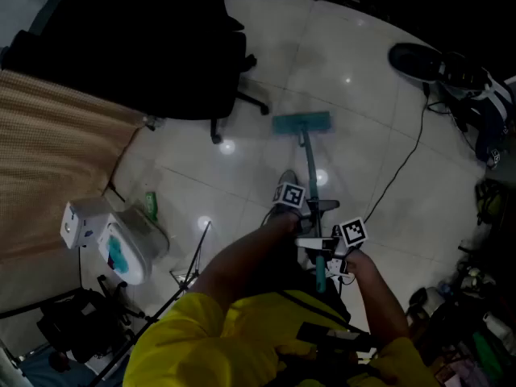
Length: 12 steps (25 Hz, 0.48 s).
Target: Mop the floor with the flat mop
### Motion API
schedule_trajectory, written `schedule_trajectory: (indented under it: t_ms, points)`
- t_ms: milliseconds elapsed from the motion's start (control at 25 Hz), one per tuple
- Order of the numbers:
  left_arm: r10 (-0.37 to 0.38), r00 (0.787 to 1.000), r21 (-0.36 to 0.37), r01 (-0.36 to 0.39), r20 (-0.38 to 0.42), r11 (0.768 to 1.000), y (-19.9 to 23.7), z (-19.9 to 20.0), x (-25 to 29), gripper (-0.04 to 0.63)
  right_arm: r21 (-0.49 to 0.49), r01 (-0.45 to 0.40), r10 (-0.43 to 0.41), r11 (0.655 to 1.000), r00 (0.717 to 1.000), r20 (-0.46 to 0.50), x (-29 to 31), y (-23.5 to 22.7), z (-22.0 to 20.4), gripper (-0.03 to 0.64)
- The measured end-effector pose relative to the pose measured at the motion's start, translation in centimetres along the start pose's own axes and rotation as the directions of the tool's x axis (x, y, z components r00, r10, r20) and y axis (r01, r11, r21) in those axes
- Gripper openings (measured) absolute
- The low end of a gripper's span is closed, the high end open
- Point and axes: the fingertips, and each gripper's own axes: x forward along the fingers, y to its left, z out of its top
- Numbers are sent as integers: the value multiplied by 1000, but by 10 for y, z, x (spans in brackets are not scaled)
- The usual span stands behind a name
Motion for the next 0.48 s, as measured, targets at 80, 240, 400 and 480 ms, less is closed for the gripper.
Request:
schedule_trajectory:
  t_ms: [80,240,400,480]
  points:
    - [-12,1000,39,12,3,999,15,49,10,213,-42,8,-7,999,1000,21,-10,-21,48,170]
    - [-18,1000,67,16,25,998,60,103,23,196,-98,-10,15,995,999,50,-22,-72,103,156]
    - [15,1000,152,-19,27,988,105,122,25,192,-153,20,-14,988,999,42,-24,-124,120,143]
    - [0,999,188,-7,35,982,111,154,23,192,-186,51,-41,981,998,56,-26,-141,151,136]
